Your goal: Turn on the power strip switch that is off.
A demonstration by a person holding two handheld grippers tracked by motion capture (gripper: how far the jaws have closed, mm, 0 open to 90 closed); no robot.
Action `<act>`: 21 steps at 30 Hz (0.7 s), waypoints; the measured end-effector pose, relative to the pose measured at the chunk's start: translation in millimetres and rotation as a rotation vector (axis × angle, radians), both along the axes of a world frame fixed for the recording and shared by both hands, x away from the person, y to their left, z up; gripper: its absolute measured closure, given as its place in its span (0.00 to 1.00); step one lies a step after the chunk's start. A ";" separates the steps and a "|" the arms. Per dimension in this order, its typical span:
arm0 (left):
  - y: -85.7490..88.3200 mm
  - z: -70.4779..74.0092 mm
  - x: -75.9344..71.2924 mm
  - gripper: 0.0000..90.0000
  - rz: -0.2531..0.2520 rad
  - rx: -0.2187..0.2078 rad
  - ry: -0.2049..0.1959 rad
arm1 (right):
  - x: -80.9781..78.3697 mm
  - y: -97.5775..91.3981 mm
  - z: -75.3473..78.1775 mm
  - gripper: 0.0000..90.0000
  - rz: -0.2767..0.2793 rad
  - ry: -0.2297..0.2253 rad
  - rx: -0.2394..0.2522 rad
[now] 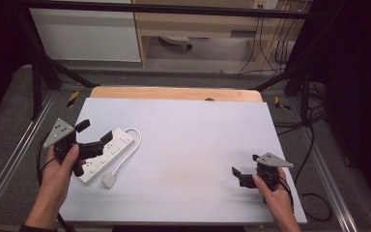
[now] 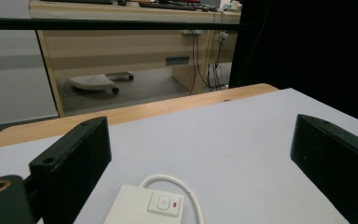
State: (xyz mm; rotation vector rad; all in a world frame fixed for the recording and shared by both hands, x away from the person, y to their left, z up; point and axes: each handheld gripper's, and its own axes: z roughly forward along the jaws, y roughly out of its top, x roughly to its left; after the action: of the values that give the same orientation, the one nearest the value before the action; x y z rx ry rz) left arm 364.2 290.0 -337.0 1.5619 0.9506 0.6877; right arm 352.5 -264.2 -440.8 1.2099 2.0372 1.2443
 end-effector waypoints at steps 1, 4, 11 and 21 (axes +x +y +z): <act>1.4 -1.2 -2.3 0.06 0.008 0.000 -0.006 | 0.1 0.3 0.0 0.03 0.000 0.001 0.002; 6.6 -6.3 -8.9 0.06 0.021 -0.006 -0.007 | 0.7 0.4 -0.4 0.03 0.002 0.002 0.001; 15.7 -17.2 -26.0 0.05 0.014 -0.007 0.003 | 1.0 0.4 -0.7 0.03 0.002 0.002 -0.004; 21.8 -30.8 -41.7 0.05 0.007 -0.004 0.025 | 0.9 0.0 -1.0 0.03 -0.002 0.004 -0.005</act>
State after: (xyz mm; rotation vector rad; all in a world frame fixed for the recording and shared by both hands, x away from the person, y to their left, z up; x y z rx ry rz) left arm 322.5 311.8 -367.9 1.5681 0.9756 0.6718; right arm 353.4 -264.1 -441.7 1.2125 2.0403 1.2367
